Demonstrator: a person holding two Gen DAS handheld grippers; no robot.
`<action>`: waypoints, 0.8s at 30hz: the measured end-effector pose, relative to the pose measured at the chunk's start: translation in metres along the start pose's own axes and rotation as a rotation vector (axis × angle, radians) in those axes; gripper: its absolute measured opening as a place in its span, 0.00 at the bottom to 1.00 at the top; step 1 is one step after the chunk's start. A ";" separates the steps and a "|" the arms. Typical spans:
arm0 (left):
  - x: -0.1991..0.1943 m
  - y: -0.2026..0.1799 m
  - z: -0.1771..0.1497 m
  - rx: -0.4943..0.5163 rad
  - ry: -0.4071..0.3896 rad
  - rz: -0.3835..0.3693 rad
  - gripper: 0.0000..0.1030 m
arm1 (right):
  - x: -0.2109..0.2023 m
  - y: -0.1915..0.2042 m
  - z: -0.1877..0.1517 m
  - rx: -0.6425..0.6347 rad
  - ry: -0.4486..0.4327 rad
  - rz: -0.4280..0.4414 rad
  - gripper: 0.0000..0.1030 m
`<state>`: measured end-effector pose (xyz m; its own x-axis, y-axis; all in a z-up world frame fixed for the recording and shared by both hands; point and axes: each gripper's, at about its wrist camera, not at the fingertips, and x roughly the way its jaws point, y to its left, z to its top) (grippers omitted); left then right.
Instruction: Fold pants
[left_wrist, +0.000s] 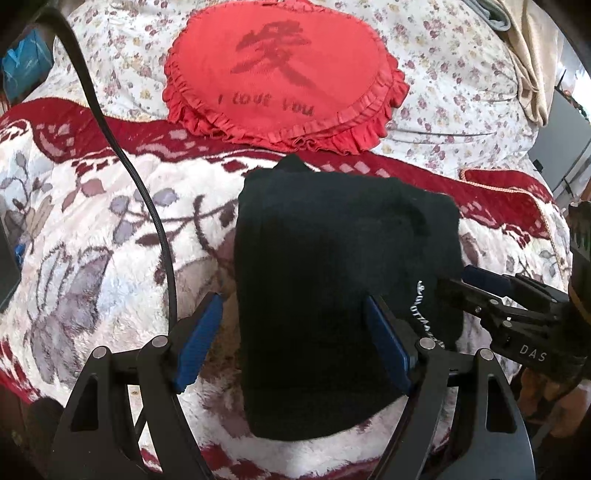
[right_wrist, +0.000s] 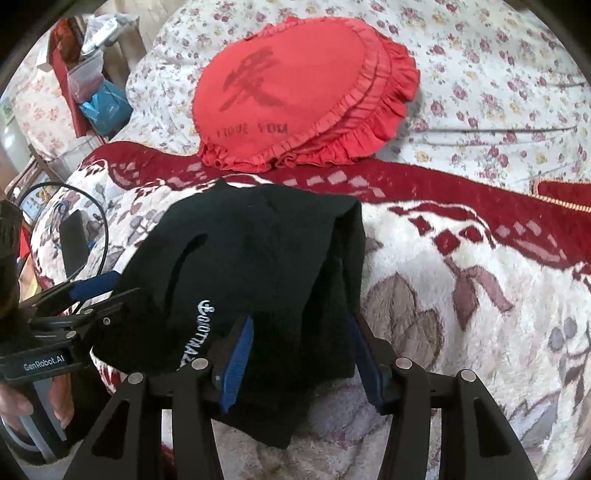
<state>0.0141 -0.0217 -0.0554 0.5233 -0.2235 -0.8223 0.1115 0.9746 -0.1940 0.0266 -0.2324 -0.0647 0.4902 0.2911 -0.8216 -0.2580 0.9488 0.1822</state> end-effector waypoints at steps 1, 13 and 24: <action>0.002 0.001 0.000 -0.004 0.002 -0.002 0.77 | 0.003 -0.002 0.000 0.008 0.005 0.003 0.50; 0.020 -0.001 0.001 -0.013 0.021 -0.022 0.78 | 0.021 -0.016 -0.006 0.053 0.029 0.026 0.65; 0.004 0.021 0.010 -0.097 0.018 -0.106 0.78 | 0.018 -0.031 -0.008 0.142 -0.011 0.206 0.69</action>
<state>0.0268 -0.0019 -0.0569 0.4972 -0.3257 -0.8041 0.0827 0.9404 -0.3298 0.0364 -0.2573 -0.0889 0.4486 0.4806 -0.7536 -0.2338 0.8769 0.4200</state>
